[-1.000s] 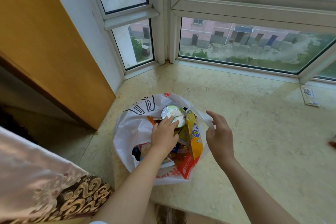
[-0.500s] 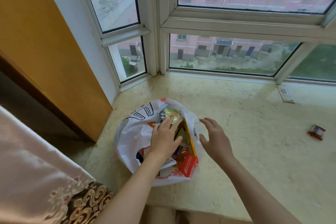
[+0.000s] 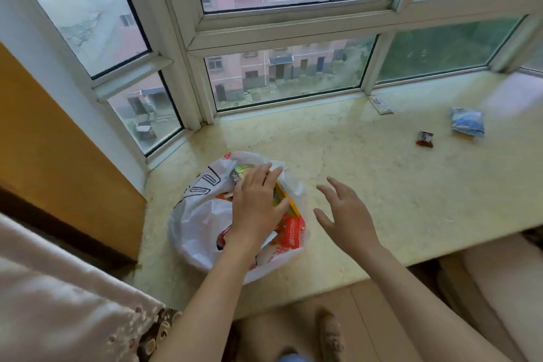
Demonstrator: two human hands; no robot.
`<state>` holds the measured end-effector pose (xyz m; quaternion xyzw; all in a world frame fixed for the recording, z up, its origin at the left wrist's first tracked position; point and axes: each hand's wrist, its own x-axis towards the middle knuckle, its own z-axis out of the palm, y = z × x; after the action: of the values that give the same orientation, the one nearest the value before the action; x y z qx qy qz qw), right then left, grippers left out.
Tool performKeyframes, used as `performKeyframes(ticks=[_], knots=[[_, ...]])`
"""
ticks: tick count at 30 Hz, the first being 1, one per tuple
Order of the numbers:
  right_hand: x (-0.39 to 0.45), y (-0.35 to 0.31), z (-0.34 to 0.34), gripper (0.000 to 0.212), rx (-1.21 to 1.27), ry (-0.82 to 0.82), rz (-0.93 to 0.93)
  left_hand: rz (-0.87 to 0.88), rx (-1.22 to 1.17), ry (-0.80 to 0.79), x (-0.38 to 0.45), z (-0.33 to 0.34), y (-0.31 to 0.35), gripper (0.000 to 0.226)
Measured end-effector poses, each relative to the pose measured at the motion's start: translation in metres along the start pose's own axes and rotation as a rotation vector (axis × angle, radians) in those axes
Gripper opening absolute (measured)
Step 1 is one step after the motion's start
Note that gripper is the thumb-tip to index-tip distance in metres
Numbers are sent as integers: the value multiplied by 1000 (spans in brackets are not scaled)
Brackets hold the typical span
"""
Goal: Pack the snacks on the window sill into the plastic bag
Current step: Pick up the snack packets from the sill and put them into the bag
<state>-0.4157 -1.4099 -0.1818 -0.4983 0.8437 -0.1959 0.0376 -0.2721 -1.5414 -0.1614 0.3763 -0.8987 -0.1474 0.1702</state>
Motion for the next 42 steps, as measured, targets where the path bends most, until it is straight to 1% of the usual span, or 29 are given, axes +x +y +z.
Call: performKeyframes(ticks=[5,11,14,19,25,30,33,36,42], knots=[[-24,26,-23,53,-23,15,116,103,-3,-22,-3,7,28,63],[-55,79,-50,56,-41,-8,225,201,14,-79,3,35,77,71],[-69,114,-64,57,-53,-14,269,225,-3,-106,8,56,113,71],[-91,189,-93,57,-66,-13,328,265,-16,-142,11,100,193,74],[-117,285,-133,59,-79,-48,346,247,-49,-204,9,155,292,74],[-131,352,-157,59,-80,-78,364,218,-57,-236,10,191,349,73],[-129,382,-163,58,-58,-78,389,200,-58,-265,17,207,368,73],[-116,410,-163,58,-44,-111,402,197,-42,-280,34,222,378,72],[-55,462,-160,58,-15,-146,401,160,-31,-312,98,264,389,72]])
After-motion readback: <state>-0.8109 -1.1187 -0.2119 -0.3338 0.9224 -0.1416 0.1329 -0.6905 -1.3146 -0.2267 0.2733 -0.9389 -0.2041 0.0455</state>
